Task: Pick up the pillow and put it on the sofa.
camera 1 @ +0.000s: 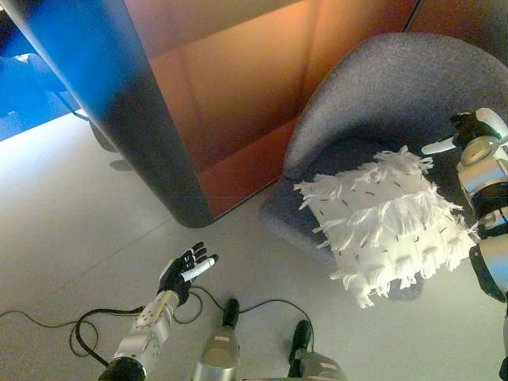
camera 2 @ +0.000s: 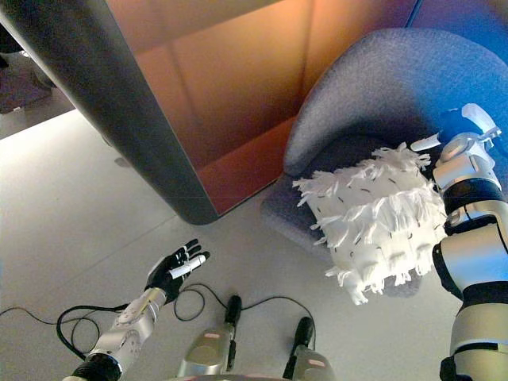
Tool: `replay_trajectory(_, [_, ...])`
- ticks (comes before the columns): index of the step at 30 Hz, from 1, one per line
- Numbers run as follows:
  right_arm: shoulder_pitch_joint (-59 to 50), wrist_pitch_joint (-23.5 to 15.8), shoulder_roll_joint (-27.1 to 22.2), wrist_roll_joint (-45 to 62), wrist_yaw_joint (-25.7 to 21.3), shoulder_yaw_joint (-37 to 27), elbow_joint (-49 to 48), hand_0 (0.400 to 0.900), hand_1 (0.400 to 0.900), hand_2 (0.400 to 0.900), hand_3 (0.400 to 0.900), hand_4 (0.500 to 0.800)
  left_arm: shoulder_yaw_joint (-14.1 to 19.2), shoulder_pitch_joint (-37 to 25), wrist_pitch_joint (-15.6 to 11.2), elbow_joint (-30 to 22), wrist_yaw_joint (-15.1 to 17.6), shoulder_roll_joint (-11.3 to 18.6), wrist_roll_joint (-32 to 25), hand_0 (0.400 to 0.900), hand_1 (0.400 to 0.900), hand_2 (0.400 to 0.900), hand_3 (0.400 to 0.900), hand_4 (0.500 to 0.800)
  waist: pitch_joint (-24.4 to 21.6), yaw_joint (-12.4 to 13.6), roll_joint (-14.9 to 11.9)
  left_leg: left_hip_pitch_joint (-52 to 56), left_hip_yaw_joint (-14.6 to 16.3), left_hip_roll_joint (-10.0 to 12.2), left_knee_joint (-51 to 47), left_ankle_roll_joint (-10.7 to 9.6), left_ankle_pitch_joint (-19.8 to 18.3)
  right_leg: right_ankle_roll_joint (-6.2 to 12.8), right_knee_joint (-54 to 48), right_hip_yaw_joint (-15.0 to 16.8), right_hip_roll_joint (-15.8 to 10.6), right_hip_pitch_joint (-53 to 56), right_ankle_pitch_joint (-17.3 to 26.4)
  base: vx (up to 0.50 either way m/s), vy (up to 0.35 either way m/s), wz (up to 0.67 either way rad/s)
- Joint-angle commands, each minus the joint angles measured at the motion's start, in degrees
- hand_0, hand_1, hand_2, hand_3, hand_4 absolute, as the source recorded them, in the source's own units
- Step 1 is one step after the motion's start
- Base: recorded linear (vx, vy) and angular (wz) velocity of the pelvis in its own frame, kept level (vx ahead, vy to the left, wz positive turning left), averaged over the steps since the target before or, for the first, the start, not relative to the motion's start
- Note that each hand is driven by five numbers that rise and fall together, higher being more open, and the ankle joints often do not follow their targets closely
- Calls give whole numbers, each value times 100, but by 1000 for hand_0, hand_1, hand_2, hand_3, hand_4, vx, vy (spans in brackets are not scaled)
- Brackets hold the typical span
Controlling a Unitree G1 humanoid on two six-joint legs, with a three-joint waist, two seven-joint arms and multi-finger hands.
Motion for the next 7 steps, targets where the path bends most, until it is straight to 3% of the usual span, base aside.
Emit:
replay_trajectory(1, [185,-290,-536,-246,-145,280,-341,900,900,900,900,800,-195,158,-240,-438,-173,183,138,900,900,900,900,800,-1068,121,-313,235,2,566,33,-364,-314,661,71,-3,-683,23,-14,96,18,-1])
replay_trajectory(7, [834,-406,-274,-187,-83,-66,-531,900,900,900,900,800,-213,223,-169,-338,-220,121,377,900,900,900,900,800,-1247,63,-311,418,65,565,22,-348,-394,672,77,-28,-714,180,-64,65,16,-1])
